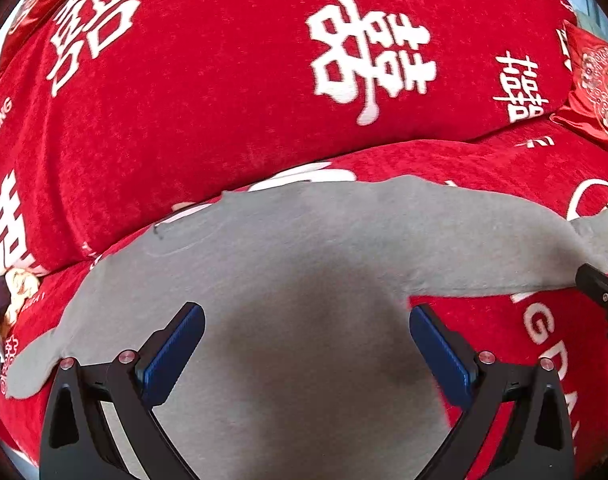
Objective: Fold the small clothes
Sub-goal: 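Grasp the grey sweater's sleeve cuff with the right tool and lift, then carry the held sleeve with the right tool across the sweater body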
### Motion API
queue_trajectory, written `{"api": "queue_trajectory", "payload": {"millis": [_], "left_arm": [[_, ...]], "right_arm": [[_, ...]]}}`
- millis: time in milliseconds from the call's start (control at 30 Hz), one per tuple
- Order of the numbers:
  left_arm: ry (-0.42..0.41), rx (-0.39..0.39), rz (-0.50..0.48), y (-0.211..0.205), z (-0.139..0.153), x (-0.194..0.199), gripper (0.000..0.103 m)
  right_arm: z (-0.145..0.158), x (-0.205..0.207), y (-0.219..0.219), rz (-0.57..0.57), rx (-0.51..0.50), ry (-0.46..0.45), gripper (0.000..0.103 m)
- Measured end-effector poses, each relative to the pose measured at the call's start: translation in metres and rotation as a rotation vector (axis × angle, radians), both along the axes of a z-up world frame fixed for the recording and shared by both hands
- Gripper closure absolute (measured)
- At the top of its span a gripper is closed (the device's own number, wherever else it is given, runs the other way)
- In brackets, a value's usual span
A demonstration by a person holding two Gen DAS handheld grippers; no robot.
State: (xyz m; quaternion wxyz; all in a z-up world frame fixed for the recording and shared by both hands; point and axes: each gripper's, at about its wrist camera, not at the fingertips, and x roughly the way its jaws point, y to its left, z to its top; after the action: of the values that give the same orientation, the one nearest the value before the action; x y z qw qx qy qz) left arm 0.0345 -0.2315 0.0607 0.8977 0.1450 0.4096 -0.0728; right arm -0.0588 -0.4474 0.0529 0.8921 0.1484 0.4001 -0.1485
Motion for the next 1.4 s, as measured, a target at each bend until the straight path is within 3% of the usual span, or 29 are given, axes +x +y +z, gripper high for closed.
{"api": "queue_trajectory", "payload": {"millis": [300, 600, 833, 867, 900, 933, 1000, 1067, 1233, 1400], "left_arm": [[0.025, 0.014, -0.066, -0.043, -0.009, 0.001, 0.000], [0.054, 0.023, -0.078, -0.063, -0.018, 0.008, 0.000], [0.062, 0.031, -0.070, -0.065, -0.021, 0.016, 0.000], [0.065, 0.028, -0.065, -0.064, -0.021, 0.018, 0.000], [0.068, 0.026, -0.063, -0.064, -0.021, 0.020, 0.000], [0.071, 0.023, -0.061, -0.064, -0.022, 0.021, 0.000], [0.071, 0.024, -0.062, -0.064, -0.022, 0.022, 0.000], [0.069, 0.025, -0.066, -0.065, -0.022, 0.023, 0.000], [0.082, 0.021, -0.055, -0.065, -0.026, 0.029, 0.000], [0.141, 0.031, -0.062, -0.068, -0.036, 0.037, 0.000]], "right_arm": [[-0.019, -0.025, -0.067, -0.114, 0.074, 0.012, 0.001], [-0.042, -0.022, -0.109, -0.121, 0.246, -0.028, 0.020], [-0.053, 0.004, -0.138, -0.163, 0.386, -0.079, 0.026], [-0.051, 0.008, -0.141, -0.167, 0.394, -0.088, 0.029], [-0.049, 0.013, -0.144, -0.168, 0.392, -0.088, 0.041], [-0.048, 0.018, -0.146, -0.164, 0.386, -0.078, 0.068], [-0.051, 0.028, -0.148, -0.128, 0.402, -0.046, 0.098], [-0.051, 0.027, -0.150, -0.132, 0.415, -0.040, 0.098], [-0.017, 0.003, -0.145, -0.134, 0.331, -0.179, 0.099], [-0.005, -0.001, -0.136, -0.140, 0.238, -0.186, 0.099]]}}
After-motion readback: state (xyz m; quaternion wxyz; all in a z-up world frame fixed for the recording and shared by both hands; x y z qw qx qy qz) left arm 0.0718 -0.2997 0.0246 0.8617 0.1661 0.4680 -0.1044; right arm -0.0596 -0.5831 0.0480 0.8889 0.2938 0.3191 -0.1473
